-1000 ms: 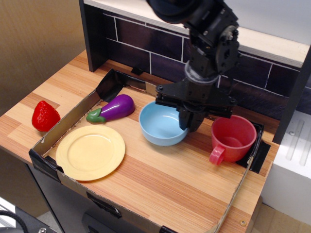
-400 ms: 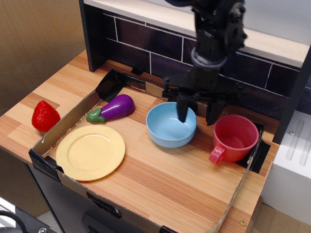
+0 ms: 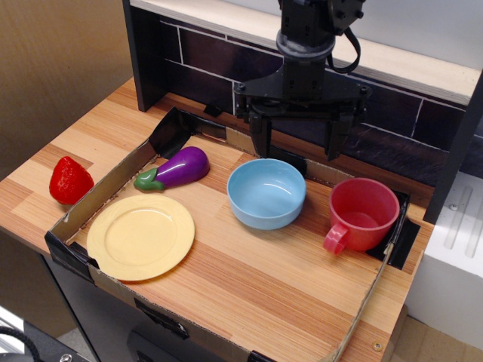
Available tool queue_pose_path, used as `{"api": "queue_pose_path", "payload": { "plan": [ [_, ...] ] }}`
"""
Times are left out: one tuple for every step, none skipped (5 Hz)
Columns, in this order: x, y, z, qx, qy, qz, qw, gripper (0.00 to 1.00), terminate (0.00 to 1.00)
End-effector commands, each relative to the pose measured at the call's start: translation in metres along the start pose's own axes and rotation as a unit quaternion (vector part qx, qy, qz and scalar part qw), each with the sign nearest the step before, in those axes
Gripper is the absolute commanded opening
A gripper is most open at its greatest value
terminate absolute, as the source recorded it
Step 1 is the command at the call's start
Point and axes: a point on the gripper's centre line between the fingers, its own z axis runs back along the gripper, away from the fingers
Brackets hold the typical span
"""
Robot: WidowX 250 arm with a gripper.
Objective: Take bowl off plate
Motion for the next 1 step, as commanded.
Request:
{"api": "queue_pose_path", "payload": {
  "plan": [
    [0.0103, -0.0034, 0.0212, -0.019, -0.032, 0.002, 0.9993, 1.00, 1.00]
  ]
}}
